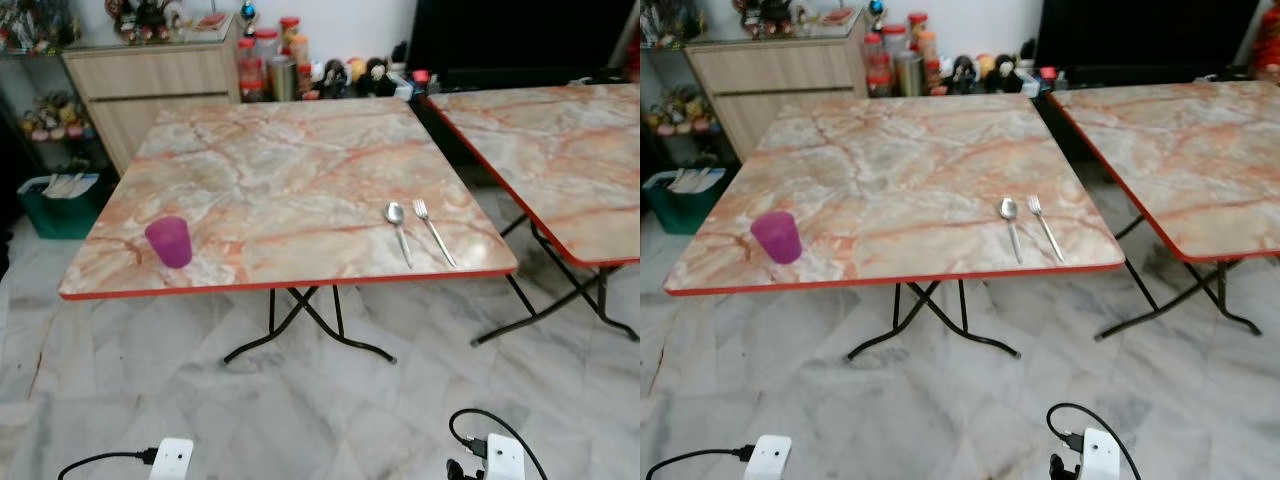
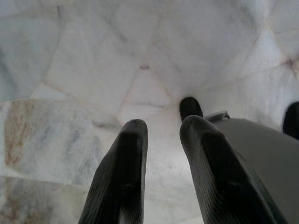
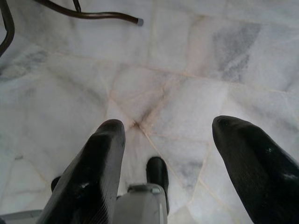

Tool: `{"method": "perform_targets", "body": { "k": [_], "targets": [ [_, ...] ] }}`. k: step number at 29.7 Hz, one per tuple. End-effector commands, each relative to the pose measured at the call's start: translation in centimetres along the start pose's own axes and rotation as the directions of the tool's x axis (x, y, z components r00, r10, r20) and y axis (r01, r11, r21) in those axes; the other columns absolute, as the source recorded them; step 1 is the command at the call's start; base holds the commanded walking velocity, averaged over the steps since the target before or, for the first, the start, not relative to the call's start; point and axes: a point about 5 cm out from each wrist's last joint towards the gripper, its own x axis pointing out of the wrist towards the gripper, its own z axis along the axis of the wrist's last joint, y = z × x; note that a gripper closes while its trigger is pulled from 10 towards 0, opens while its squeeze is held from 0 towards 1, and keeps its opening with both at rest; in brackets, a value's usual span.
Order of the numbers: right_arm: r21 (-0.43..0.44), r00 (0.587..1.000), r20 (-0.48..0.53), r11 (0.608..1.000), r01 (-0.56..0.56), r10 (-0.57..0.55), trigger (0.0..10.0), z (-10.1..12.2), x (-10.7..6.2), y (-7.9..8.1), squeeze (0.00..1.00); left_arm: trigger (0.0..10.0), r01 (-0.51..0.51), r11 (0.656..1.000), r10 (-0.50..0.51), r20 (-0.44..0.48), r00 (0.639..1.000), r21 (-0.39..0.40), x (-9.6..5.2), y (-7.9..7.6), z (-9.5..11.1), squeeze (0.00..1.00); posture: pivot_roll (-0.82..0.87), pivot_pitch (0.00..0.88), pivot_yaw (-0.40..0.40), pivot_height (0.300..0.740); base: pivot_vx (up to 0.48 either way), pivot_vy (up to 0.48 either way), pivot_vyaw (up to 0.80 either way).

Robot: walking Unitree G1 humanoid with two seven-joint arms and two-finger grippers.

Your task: Setting the table

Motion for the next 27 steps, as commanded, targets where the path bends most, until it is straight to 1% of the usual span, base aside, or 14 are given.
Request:
{"method": "perform_targets", "body": {
  "k": [1,4,7,8,11,16,18,19,21,22,24,25,26,27],
  "targets": [
    [-0.004,1.0,0.01,1.0,0.0,0.001,10.0,0.6,0.2,0.1,0.0,10.0,-0.014,1.0,0.014,-0.031,0.999,-0.004,-0.2,0.7,-0.7,0.0,0.03,0.0,0.003,0.736,0.296,0.0,0.0],
    [-0.011,1.0,0.011,1.0,-0.003,0.003,10.0,0.8,0.2,0.1,0.0,10.0,-0.023,1.0,0.022,-0.037,0.999,-0.01,-0.2,1.3,-0.8,0.0,0.03,0.0,0.002,0.736,0.304,0.0,0.0],
    [-0.022,1.0,0.005,1.0,-0.005,0.005,10.0,0.9,0.2,0.1,0.0,10.0,-0.029,0.999,0.029,-0.035,0.999,-0.013,-0.3,2.0,-0.6,0.0,0.03,0.0,0.002,0.736,0.304,0.0,0.42],
    [-0.008,1.0,0.0,1.0,0.0,0.0,10.0,1.0,0.3,0.0,0.0,10.0,-0.035,0.999,0.035,-0.031,0.999,-0.016,-0.3,2.5,-0.3,0.0,0.04,0.0,-0.003,0.736,0.3,0.0,0.0],
    [-0.01,1.0,0.005,1.0,-0.001,0.001,10.0,1.2,0.3,0.0,0.0,10.0,-0.037,0.999,0.037,-0.024,0.999,-0.016,-0.3,2.9,0.1,0.0,0.04,0.0,-0.005,0.736,0.3,0.0,0.0],
    [-0.019,1.0,0.012,1.0,-0.011,0.012,10.0,1.5,0.4,0.0,0.0,10.0,-0.037,0.999,0.037,-0.018,0.999,-0.022,-0.2,2.8,0.4,0.0,0.04,0.0,-0.007,0.736,0.299,0.0,0.34],
    [-0.001,1.0,0.013,1.0,-0.009,0.009,10.0,1.5,0.4,0.1,0.0,10.0,-0.03,0.999,0.03,-0.014,0.999,-0.025,-0.1,2.1,0.4,0.0,0.04,0.0,-0.009,0.736,0.279,0.0,0.0],
    [0.002,1.0,0.014,1.0,-0.01,0.01,10.0,1.5,0.4,0.1,0.0,10.0,-0.03,0.999,0.029,-0.012,1.0,-0.03,-0.1,2.1,0.5,0.0,0.04,0.0,-0.009,0.736,0.277,0.0,0.0],
    [0.007,1.0,0.015,1.0,-0.012,0.012,10.0,1.6,0.4,0.1,0.0,10.0,-0.032,0.999,0.032,-0.007,0.999,-0.037,-0.1,2.4,0.7,0.0,0.04,0.0,-0.009,0.736,0.27,0.0,0.0],
    [0.012,1.0,0.015,1.0,-0.013,0.012,10.0,1.6,0.4,0.1,0.0,10.0,-0.033,0.999,0.033,-0.007,0.999,-0.038,-0.1,2.9,1.0,0.0,0.04,0.0,-0.009,0.736,0.0,0.0,0.0],
    [0.011,1.0,0.017,1.0,-0.015,0.015,10.0,1.7,0.4,0.2,0.0,10.0,-0.033,0.999,0.032,-0.009,0.999,-0.034,-0.1,3.1,1.0,0.0,0.04,0.0,-0.007,0.736,0.0,0.0,0.0],
    [0.01,1.0,0.02,1.0,-0.017,0.017,10.0,1.7,0.4,0.2,0.0,10.0,-0.031,0.999,0.03,-0.009,0.999,-0.033,-0.1,2.9,1.1,0.0,0.04,0.0,-0.006,0.736,0.0,0.0,0.0],
    [0.004,1.0,0.024,1.0,-0.018,0.018,10.0,1.9,0.5,0.2,0.0,10.0,-0.022,0.999,0.022,-0.009,1.0,-0.03,0.0,2.4,1.2,0.0,0.03,0.0,-0.004,0.736,0.0,0.0,0.0],
    [0.004,1.0,0.024,1.0,-0.018,0.018,10.0,1.9,0.5,0.2,0.0,10.0,-0.022,0.999,0.022,-0.009,1.0,-0.03,0.0,2.4,1.2,0.0,0.03,0.0,-0.004,0.736,0.0,0.0,0.0]
  ]
}}
